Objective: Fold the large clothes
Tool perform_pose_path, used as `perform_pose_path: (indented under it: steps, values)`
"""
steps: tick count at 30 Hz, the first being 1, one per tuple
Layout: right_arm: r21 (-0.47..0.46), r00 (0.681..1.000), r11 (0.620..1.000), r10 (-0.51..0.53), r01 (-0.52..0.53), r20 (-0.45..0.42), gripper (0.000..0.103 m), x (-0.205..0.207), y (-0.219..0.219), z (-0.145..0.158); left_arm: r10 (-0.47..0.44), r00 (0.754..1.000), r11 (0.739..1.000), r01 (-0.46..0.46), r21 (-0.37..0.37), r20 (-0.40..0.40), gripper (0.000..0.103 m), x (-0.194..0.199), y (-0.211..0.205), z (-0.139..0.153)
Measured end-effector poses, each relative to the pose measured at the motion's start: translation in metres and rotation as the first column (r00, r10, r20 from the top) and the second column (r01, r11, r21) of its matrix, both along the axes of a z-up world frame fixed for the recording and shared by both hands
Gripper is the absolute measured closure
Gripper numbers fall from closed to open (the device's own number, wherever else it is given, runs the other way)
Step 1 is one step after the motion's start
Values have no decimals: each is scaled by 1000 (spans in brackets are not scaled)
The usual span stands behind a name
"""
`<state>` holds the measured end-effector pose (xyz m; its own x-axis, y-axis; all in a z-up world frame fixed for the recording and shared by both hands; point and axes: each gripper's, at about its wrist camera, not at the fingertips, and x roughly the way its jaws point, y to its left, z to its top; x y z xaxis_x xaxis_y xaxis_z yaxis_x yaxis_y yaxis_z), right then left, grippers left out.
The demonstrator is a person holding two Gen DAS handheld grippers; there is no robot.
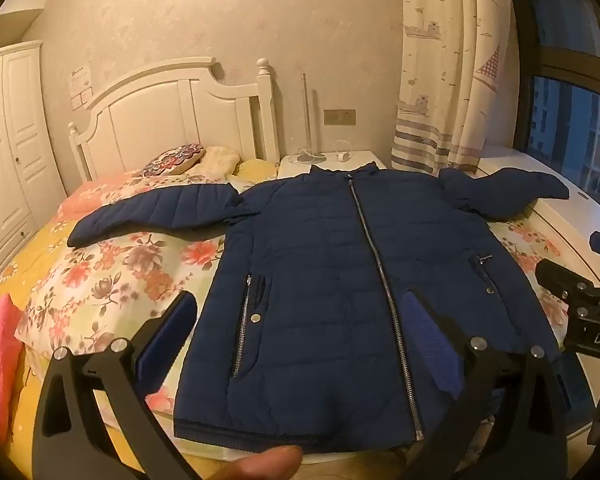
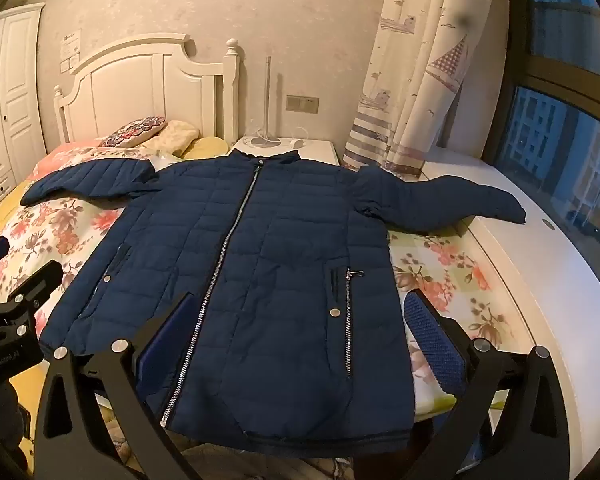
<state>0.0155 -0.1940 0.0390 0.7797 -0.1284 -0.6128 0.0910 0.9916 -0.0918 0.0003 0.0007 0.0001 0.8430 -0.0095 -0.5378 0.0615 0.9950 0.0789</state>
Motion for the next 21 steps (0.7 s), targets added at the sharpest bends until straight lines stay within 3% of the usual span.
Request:
perform_pose_path:
  steps: [21]
  values:
    - [23, 1000, 1000, 3, -3, -17, 4, 2, -2, -4, 6, 1000, 1000, -6, 20, 0, 2, -2, -3, -3]
